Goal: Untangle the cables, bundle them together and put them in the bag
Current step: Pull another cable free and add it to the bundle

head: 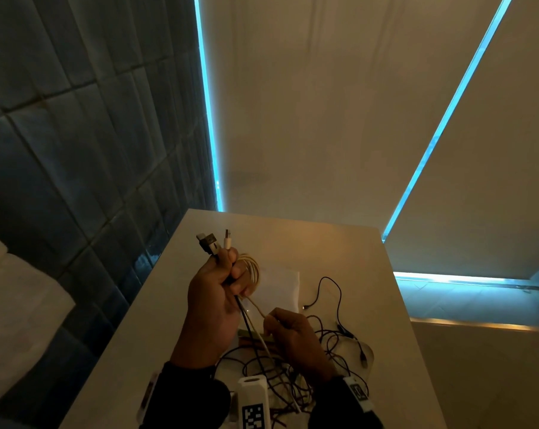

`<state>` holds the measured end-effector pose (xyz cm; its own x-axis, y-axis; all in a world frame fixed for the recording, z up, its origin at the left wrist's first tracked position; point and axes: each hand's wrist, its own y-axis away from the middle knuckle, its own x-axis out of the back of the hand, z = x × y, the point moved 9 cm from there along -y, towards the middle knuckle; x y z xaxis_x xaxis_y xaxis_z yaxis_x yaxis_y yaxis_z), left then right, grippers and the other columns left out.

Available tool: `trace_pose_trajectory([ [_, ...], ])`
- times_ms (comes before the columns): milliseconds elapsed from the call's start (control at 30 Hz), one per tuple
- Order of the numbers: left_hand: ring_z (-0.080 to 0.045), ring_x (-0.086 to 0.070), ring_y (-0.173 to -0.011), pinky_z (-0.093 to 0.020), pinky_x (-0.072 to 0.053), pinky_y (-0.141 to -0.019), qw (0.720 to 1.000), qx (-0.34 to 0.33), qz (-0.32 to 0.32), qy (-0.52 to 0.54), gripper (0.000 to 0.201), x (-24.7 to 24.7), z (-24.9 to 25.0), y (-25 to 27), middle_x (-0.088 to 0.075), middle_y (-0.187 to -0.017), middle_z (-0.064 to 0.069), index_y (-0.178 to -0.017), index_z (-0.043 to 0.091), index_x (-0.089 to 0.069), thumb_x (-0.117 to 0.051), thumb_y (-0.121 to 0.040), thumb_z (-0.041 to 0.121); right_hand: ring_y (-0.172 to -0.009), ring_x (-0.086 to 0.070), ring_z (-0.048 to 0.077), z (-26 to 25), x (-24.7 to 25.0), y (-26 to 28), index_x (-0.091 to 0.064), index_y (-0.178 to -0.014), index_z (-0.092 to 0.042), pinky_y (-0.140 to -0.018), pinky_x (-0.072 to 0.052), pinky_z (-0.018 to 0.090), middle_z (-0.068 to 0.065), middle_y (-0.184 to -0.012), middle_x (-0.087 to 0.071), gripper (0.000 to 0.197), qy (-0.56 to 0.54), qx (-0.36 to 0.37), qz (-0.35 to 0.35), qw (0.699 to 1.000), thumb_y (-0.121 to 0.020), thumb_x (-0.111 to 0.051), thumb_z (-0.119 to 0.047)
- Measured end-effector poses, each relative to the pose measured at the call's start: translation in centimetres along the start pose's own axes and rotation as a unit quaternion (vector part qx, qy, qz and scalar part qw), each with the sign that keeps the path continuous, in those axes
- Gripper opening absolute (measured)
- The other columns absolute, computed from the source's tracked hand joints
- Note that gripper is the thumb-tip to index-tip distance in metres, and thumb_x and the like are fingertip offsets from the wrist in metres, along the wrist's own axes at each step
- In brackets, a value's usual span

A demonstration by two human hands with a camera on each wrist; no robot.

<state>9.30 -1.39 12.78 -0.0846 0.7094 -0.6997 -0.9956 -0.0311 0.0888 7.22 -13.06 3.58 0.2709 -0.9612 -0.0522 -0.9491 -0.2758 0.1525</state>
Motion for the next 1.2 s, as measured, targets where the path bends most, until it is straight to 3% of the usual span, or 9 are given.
trace_pose_trajectory([
  [167,-0.005,-0.029,-0.04,-0.019,-0.03,-0.041,1.0,0.004,0.004,-0.004,0.028,0.1,0.2,-0.2,-0.037,-0.056,0.005,-0.077,0.013,-0.044,-0.033,-0.1,0.023,-0.048,-0.045,-0.003,5.0,1.9,-0.9,-0.05,-0.063,-0.009,-0.053,-0.04,0.013,-0.014,-0.048,-0.045,0.034,0.016,-0.021,0.06,0.998,-0.096,-0.048,0.0],
  [267,-0.005,-0.029,-0.04,-0.019,-0.03,-0.041,1.0,0.007,0.012,-0.012,0.028,0.4,-0.1,-0.3,-0.038,-0.056,0.005,-0.077,0.013,-0.044,-0.032,-0.101,0.022,-0.05,-0.039,0.008,7.6,3.1,-1.0,-0.053,-0.052,-0.023,-0.05,-0.033,0.022,-0.009,-0.051,-0.043,0.045,0.044,-0.047,0.085,0.994,-0.094,-0.053,-0.007],
  [433,-0.005,-0.027,-0.038,-0.019,-0.028,-0.04,0.999,0.004,0.029,-0.045,0.03,0.9,-0.6,-0.7,-0.038,-0.054,0.005,-0.076,0.013,-0.04,-0.031,-0.102,0.022,-0.043,-0.042,0.012,8.2,4.9,-0.7,-0.056,-0.056,-0.012,-0.042,-0.035,0.022,0.004,-0.052,-0.043,0.035,-0.031,-0.097,0.161,0.982,-0.091,-0.054,-0.008],
  [533,-0.005,-0.027,-0.038,-0.019,-0.029,-0.039,0.997,0.012,0.034,-0.067,0.029,1.0,-0.9,-0.8,-0.037,-0.054,0.005,-0.076,0.013,-0.04,-0.031,-0.103,0.021,-0.038,-0.027,0.011,5.6,5.7,-0.8,-0.059,-0.068,-0.006,-0.04,-0.021,0.02,0.001,-0.048,-0.032,0.026,-0.076,-0.076,0.189,0.976,-0.092,-0.052,-0.011],
  [700,-0.008,-0.032,-0.041,-0.021,-0.03,-0.043,0.993,0.024,0.043,-0.111,0.028,1.0,-1.6,-0.7,-0.038,-0.06,0.0,-0.077,0.012,-0.04,-0.031,-0.103,0.02,-0.043,-0.015,0.012,-3.0,4.1,-0.8,-0.058,-0.076,-0.006,-0.044,-0.011,0.026,-0.001,-0.05,-0.025,0.027,-0.119,0.059,0.133,0.982,-0.098,-0.047,-0.016],
  [833,-0.016,-0.05,-0.055,-0.03,-0.041,-0.06,0.987,0.034,0.076,-0.137,0.03,1.2,-2.0,-0.4,-0.054,-0.061,-0.004,-0.079,0.007,-0.05,-0.035,-0.103,0.019,-0.038,-0.02,0.011,-7.5,1.3,-0.1,-0.057,-0.076,-0.003,-0.042,-0.019,0.02,-0.002,-0.045,-0.028,0.026,-0.058,0.131,0.071,0.987,-0.098,-0.048,-0.015],
  [1033,-0.022,-0.06,-0.066,-0.036,-0.047,-0.061,0.996,0.044,0.057,-0.06,0.03,1.2,-1.7,-0.5,-0.064,-0.072,-0.01,-0.082,0.007,-0.054,-0.036,-0.101,0.021,-0.038,-0.02,0.01,-7.0,-0.9,0.1,-0.059,-0.067,-0.018,-0.042,-0.018,0.021,-0.004,-0.044,-0.028,0.031,-0.011,0.107,-0.003,0.994,-0.097,-0.051,-0.019],
  [1133,-0.021,-0.057,-0.065,-0.034,-0.047,-0.069,0.999,0.047,0.028,0.003,0.029,0.7,-1.5,-0.5,-0.059,-0.07,-0.007,-0.081,0.007,-0.05,-0.035,-0.101,0.022,-0.037,-0.022,0.01,-5.5,-1.4,0.1,-0.058,-0.068,-0.012,-0.041,-0.019,0.02,-0.001,-0.044,-0.028,0.031,-0.005,0.06,-0.028,0.998,-0.098,-0.05,-0.013],
  [1200,-0.016,-0.052,-0.059,-0.03,-0.045,-0.067,0.998,0.04,0.019,0.032,0.028,0.4,-1.3,-0.6,-0.053,-0.068,-0.004,-0.079,0.009,-0.047,-0.034,-0.101,0.021,-0.037,-0.023,0.008,-4.9,-1.4,0.1,-0.057,-0.069,-0.01,-0.04,-0.022,0.018,-0.002,-0.044,-0.028,0.03,-0.007,0.042,-0.033,0.999,-0.098,-0.049,-0.014],
])
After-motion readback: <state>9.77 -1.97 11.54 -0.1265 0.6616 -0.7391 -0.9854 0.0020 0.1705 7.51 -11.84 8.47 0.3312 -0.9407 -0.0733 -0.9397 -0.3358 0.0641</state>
